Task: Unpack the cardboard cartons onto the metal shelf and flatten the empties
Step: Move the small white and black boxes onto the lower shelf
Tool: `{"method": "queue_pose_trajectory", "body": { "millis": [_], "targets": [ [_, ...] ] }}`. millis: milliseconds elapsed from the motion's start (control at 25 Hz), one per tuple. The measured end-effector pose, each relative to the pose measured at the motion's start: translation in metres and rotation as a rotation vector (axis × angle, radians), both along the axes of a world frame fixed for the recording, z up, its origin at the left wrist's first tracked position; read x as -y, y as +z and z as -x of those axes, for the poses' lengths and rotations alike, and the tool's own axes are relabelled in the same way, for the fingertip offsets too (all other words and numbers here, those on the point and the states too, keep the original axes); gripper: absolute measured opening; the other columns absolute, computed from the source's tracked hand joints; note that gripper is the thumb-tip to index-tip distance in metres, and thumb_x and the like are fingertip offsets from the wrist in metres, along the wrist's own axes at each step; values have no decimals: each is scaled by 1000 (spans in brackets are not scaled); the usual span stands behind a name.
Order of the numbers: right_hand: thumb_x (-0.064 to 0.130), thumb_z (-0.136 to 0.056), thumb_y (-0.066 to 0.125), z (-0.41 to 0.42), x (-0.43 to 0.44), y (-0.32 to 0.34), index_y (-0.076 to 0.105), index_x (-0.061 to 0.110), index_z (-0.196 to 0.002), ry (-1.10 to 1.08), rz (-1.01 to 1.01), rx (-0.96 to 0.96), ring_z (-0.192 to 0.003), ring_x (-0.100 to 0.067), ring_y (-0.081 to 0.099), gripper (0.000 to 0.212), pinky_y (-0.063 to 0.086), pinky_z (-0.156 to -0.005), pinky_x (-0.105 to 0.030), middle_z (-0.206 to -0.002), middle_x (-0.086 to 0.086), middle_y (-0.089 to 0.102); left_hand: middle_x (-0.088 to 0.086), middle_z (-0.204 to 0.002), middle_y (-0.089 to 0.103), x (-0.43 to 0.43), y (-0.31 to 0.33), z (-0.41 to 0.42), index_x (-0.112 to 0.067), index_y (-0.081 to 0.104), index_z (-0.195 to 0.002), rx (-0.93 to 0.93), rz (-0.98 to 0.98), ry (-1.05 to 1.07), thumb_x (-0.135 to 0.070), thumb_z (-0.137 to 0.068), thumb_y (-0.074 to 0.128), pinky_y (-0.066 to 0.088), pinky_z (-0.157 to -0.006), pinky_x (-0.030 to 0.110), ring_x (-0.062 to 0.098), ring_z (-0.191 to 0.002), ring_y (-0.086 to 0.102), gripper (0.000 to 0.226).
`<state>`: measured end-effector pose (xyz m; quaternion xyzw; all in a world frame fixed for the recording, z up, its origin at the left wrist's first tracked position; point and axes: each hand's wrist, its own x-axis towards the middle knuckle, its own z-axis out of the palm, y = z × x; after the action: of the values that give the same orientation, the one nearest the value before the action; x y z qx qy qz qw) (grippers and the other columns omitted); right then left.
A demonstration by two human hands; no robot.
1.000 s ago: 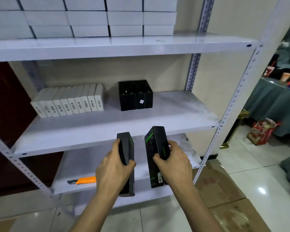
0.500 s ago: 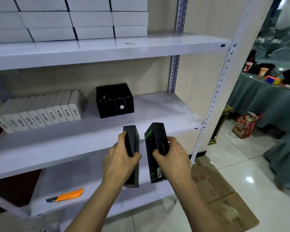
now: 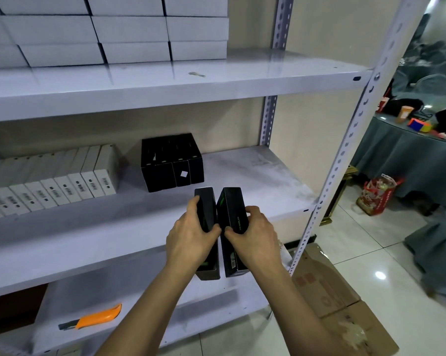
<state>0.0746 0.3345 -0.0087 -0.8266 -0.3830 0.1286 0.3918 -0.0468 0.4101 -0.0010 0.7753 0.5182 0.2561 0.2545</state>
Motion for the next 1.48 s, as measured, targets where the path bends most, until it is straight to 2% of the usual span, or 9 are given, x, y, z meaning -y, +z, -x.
{"method": "queue_pose_trajectory", "body": {
  "millis": [200,320,480,640,880,960,1200,1400,1480],
  "targets": [
    [43,-85,75,-3,-12,-2,52,29,-129,43,-75,-102,-96,-11,56,52,49,-80,-27,-104,11,55,-11,-118,62,-12,-3,-2,-34,33,-147,133,69,-35,-44,-90,68,46,-78,31,14,-98,61,68],
    [44,-88,73,-6,-19,-6,53,34,-134,59,-102,-187,-105,-13,62,51,55,-90,-34,-113,9,61,-7,-132,60,-18,-8,-1,-36,35,-145,213,112,-86,-43,-93,66,56,-83,38,15,-93,67,61],
    [32,-94,65,-7,-23,-5,52,32,-137,55,-138,-329,-98,-9,66,46,55,-71,-17,-120,6,63,-6,-136,59,-25,-10,-3,-35,38,-144,256,137,-102,-37,-95,64,57,-78,34,9,-83,67,55],
    [21,-93,65,-10,-23,-1,50,26,-125,1,-215,-438,-94,2,62,36,45,-60,-7,-113,7,62,-13,-133,51,-32,-9,-5,-31,44,-141,338,177,-126,-29,-96,64,48,-64,8,-3,-88,60,49],
    [19,-94,59,-12,-35,-7,56,25,-130,-22,-254,-410,-115,-8,59,36,49,-85,-18,-121,8,61,-9,-134,54,-43,-14,-10,-32,58,-131,392,238,-228,-19,-93,62,52,-101,32,7,-122,55,40],
    [21,-95,57,-12,-36,-8,56,30,-132,-38,-270,-406,-113,-6,58,39,51,-86,-21,-122,8,57,-11,-134,55,-46,-15,-9,-33,58,-132,371,225,-309,-17,-94,60,50,-103,30,3,-122,54,41],
    [20,-98,53,-16,-43,-6,51,34,-140,-60,-248,-381,-98,10,54,45,44,-71,-8,-122,7,49,-25,-139,46,-63,-18,-15,-37,51,-137,350,188,-515,-25,-101,55,47,-107,28,-2,-129,47,38],
    [17,-96,53,-19,-57,-13,49,37,-128,-101,-327,-354,-104,-1,60,37,55,-83,-30,-118,7,61,-23,-147,35,-78,-26,-23,-41,50,-139,345,155,-513,-37,-100,56,42,-112,29,-2,-135,41,40],
    [16,-97,53,-22,-61,-14,51,35,-124,-100,-348,-360,-104,-1,61,33,57,-84,-31,-116,12,62,-21,-150,29,-82,-28,-28,-41,51,-140,348,159,-496,-40,-99,56,41,-113,30,1,-138,38,41]
  ]
}}
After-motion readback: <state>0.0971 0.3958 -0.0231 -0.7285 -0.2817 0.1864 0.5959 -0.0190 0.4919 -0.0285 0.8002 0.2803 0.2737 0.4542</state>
